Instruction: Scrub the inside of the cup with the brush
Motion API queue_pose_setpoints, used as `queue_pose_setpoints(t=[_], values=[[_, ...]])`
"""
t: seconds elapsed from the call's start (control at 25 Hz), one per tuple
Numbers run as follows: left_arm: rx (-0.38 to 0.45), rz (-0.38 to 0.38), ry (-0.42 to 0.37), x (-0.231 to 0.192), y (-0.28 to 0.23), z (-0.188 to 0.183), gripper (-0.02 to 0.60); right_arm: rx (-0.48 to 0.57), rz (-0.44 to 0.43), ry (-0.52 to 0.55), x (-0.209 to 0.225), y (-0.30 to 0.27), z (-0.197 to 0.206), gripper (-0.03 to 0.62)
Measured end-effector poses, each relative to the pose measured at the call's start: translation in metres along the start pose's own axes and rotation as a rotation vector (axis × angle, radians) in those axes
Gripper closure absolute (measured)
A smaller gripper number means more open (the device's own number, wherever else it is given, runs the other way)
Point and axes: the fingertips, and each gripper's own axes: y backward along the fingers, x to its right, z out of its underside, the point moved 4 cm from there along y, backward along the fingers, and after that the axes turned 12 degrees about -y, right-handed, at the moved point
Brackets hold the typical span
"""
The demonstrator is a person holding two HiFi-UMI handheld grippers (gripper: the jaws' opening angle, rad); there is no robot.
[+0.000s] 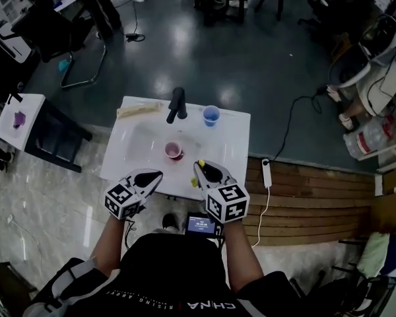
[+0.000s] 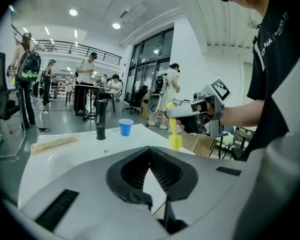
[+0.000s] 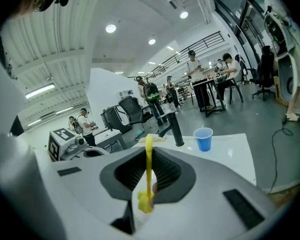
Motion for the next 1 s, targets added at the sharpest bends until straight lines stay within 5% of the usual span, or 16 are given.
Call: queue_pose_setpoints(t=[0.44,0.76,1.0], values=[[-0.078,-0.063,-0.013,-0.013,-0.013,0.002,0.577,-0.055,-0.077,0.041,0.022,-0.025,-0.003,0.556],[-0.132,-0.029,-0.017,-0.047,-0.035,0.016,0.571,-0.066,-0.091,0.065,0.026,-0.063,-0.009,0.556],[-0.193,0.0,-0.016,-0.073,-0.065,0.032,0.481,-0.057,-0.098,0.043,0.037,-0.095,-0.015,0.554]])
